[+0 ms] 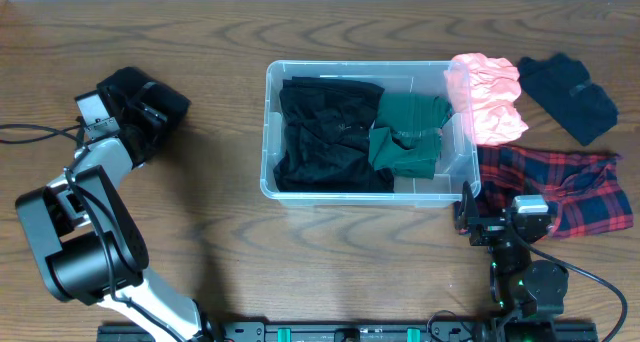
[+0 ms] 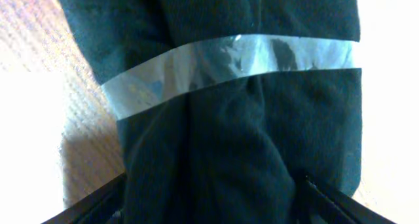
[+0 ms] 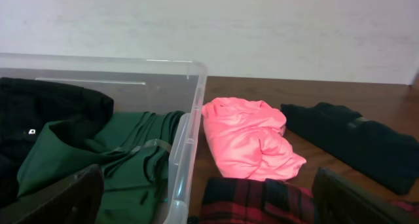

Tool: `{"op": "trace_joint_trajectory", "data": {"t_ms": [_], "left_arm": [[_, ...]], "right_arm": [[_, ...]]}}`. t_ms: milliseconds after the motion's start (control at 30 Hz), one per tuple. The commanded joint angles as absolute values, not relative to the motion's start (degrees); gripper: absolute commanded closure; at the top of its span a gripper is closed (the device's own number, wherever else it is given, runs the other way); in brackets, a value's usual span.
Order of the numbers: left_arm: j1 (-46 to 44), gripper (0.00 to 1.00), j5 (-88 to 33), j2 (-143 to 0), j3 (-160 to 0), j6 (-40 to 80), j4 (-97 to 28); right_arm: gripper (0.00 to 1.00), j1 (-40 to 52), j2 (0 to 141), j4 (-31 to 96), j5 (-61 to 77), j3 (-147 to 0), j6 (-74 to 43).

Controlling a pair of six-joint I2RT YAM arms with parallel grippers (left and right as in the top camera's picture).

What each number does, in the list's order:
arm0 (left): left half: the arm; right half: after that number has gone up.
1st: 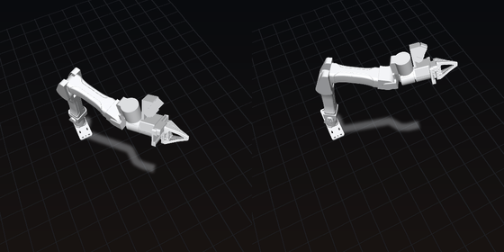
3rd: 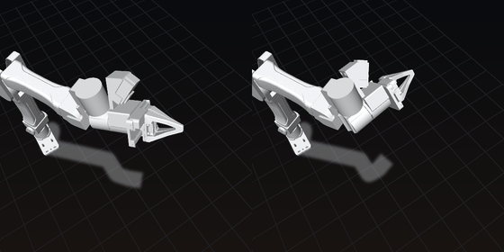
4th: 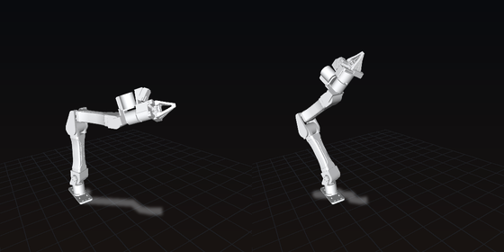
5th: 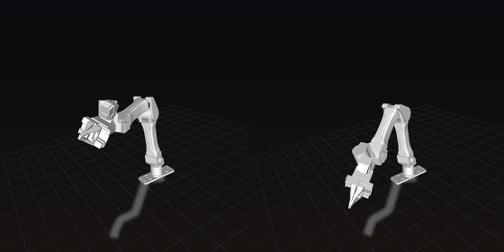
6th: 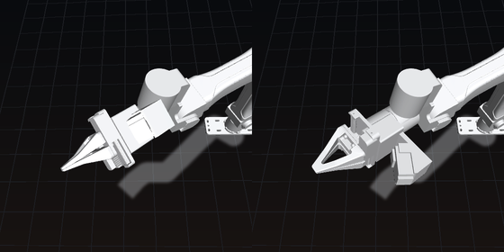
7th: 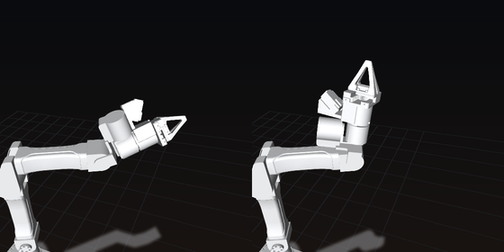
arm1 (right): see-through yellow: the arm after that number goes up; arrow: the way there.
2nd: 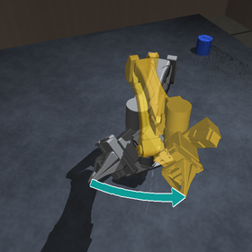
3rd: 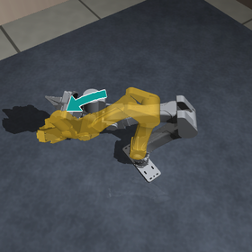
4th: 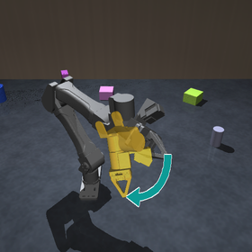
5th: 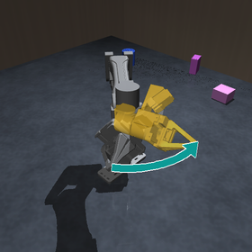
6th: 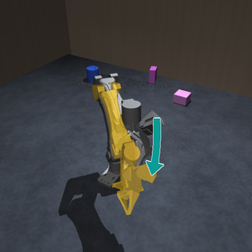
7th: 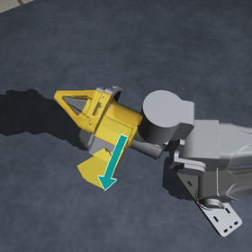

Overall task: Pack container
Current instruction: 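Grasp the black taped bundle with the left gripper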

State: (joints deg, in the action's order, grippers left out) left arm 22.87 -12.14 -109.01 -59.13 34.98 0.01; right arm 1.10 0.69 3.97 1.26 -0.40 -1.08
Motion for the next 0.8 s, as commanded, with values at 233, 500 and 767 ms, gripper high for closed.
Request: {"op": "trace_joint_trajectory", "data": {"t_ms": [233,500,767], "left_arm": [[23.1,0.75,-12.5,-111.5,-59.9,35.9,0.1],[23.1,0.94,-16.6,-110.5,-59.9,35.9,0.1],[23.0,0.94,-27.1,-100.7,-59.9,31.4,-1.5]], "right_arm": [[0.01,1.5,0.4,4.2,0.9,-0.3,-1.7],[0.01,1.5,0.4,4.2,0.9,-0.3,-1.7],[0.01,1.5,0.4,4.2,0.9,-0.3,-1.7]]}}
